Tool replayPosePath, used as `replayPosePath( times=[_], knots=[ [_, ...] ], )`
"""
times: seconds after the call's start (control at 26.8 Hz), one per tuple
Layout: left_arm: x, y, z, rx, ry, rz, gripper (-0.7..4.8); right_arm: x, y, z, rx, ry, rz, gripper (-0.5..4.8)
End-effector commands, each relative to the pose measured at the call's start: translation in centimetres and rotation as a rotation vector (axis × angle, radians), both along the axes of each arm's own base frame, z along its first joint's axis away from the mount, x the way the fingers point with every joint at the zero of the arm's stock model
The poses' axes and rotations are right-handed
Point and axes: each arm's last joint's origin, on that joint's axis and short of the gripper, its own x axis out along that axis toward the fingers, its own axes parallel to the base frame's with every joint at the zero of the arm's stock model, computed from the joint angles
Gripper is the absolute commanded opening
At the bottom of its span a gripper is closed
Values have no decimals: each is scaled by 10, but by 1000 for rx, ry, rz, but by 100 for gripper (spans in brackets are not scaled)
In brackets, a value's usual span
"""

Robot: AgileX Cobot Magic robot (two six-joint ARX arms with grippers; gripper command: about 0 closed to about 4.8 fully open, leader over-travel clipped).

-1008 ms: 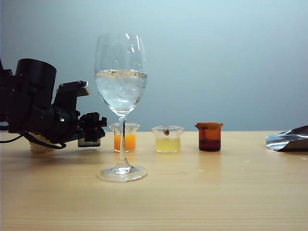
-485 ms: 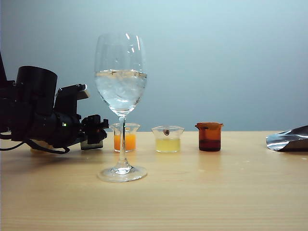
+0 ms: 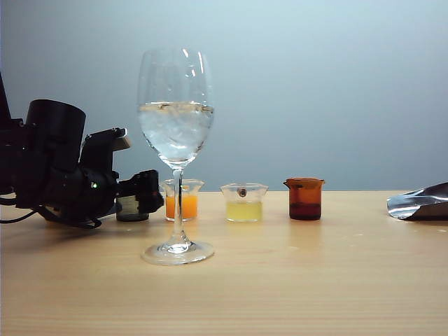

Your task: Pick up the first measuring cup from the left, pour the coconut rum inside into the goblet, and finally put the measuring cup back in its original place.

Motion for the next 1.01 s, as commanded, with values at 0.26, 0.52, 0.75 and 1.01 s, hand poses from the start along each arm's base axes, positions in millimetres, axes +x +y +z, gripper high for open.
replayPosePath(
  times=[0.26, 0.52, 0.75, 1.01],
  knots=[
    [-1, 0, 17, -18, -35, -1, 479, 0, 0, 3, 11, -12, 6, -9],
    [-3, 0, 24, -17, 13, -25, 479, -1, 0, 4, 19, -8, 16, -9],
    [-9, 2, 19, 7, 104, -27, 479, -3, -2, 6, 29, -12, 26, -9],
    [-18, 4, 30, -3, 127, -32, 462, -4, -2, 7, 38, -8, 22, -9]
  ],
)
